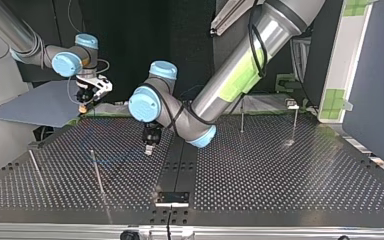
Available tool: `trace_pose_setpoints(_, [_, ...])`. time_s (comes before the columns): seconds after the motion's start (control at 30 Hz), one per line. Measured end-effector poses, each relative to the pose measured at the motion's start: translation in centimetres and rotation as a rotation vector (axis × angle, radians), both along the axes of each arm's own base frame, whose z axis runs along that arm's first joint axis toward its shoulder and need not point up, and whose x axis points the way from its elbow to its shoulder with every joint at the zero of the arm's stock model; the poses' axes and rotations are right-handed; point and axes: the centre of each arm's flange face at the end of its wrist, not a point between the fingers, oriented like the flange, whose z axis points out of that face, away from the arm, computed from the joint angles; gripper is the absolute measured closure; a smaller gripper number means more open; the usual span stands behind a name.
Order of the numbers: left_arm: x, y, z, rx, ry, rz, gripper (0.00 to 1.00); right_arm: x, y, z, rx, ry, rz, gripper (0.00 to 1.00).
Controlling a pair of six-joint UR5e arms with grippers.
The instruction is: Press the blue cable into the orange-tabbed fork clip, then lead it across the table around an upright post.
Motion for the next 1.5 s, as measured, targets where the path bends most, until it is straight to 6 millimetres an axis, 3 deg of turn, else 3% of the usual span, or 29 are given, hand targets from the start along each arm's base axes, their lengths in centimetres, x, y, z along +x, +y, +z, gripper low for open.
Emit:
trace_pose_setpoints(0.23, [-0.5,-0.4,0.0,0.0,0.002,-0.008,0.0,-3.9,1.4,-5.4,0.062,-0.002,-0.035,1.0])
trace_pose_setpoints(0.47, [-0.7,-0.5,-0.1,0.003,0.007,-0.009,0.0,-4.8,4.4,-10.3,0.126,0.008,-0.048,1.0])
trace_pose_setpoints(0.63, [-0.9,-0.4,-0.2,0.012,0.017,0.003,0.0,-5.1,6.1,-11.7,0.134,0.014,-0.066,1.0])
trace_pose_setpoints(0.9, [-1.1,-0.3,-0.4,0.016,0.023,0.017,0.0,-4.9,6.1,-12.2,0.091,0.013,-0.069,1.0])
trace_pose_setpoints(1.5, [-1.2,0.3,-0.8,0.027,0.028,0.074,0.0,-5.8,7.7,-19.3,0.08,0.026,-0.17,1.0])
